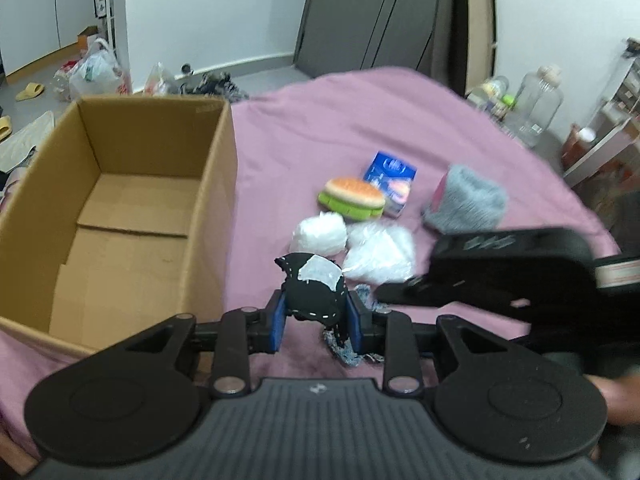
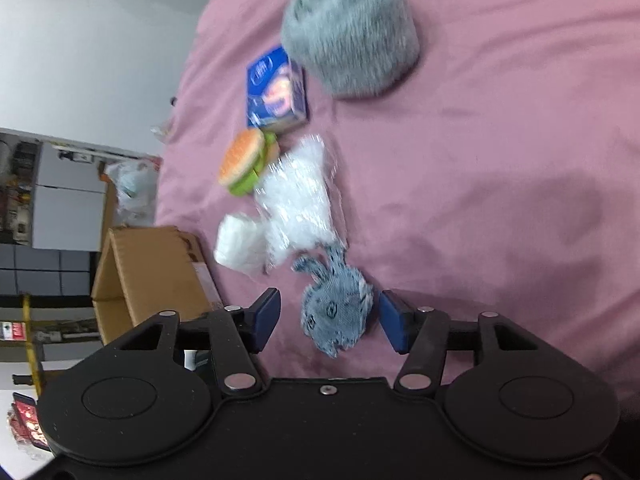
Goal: Organize soft objects
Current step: 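Carry black plush in left tool while right tool carries fuzzy plush over box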
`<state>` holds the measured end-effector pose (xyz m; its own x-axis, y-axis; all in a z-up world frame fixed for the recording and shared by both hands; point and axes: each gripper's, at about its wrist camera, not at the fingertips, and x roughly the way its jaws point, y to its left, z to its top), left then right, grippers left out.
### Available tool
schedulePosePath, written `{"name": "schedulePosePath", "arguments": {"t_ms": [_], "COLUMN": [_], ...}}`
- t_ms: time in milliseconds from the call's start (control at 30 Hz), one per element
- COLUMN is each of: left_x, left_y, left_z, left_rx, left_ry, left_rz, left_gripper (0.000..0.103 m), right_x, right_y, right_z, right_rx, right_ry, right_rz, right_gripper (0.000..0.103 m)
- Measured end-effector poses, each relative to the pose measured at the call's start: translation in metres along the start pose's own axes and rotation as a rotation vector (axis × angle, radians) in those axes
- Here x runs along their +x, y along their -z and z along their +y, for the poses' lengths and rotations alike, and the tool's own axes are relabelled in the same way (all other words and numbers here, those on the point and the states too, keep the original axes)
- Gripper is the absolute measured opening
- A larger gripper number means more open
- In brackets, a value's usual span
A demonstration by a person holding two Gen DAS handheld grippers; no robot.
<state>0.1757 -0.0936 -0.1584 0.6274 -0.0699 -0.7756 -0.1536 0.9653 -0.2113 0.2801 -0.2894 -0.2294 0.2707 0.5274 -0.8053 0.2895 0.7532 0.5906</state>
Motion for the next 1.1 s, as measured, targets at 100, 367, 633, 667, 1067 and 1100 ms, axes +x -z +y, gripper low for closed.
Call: {"name": "schedulePosePath", "arguments": {"t_ms": [100,367,633,667,1067,1100], "left_x": [-0.013,-0.037,-0.051,-0.052,-0.066,-0.067], "left_y": [-0.003,-0.006,-0.010,-0.011,-0.027,-0.028], "left_z": [0.010,0.039,0.070,0.074,0.118,0.121], "left_rx": [-0.019,-0.077,-0.124,-0.128,-0.147,-0.146], "left_ry": [0.019,0.050,0.055,0.056,0.026,0.020], "left_rz": [-0.027,-0.066,-0.090,-0.092,-0.129,-0.133], "left_gripper": [0.030,0.030,0.030,0.030,0.030,0.030], "right_x": [0.011,0.003,-0.022,-0.025,-0.045,-0.045], "right_y": [0.004,0.020,0.037,0.039,0.056,0.057], "right_z": [0.005,0.022,0.043,0.046,0.078,0.081], "right_rx": [-0.012,-0.082,-0.149,-0.157,-0.262,-0.271], "right_ry": [0.023,0.068,0.033,0.015,-0.029,-0.033], "right_rz": [0.032,-0.054,-0.118,-0.118,-0.154,-0.158], "right_gripper": [0.055,0.012,0.011,0.011,0.012,0.012]}}
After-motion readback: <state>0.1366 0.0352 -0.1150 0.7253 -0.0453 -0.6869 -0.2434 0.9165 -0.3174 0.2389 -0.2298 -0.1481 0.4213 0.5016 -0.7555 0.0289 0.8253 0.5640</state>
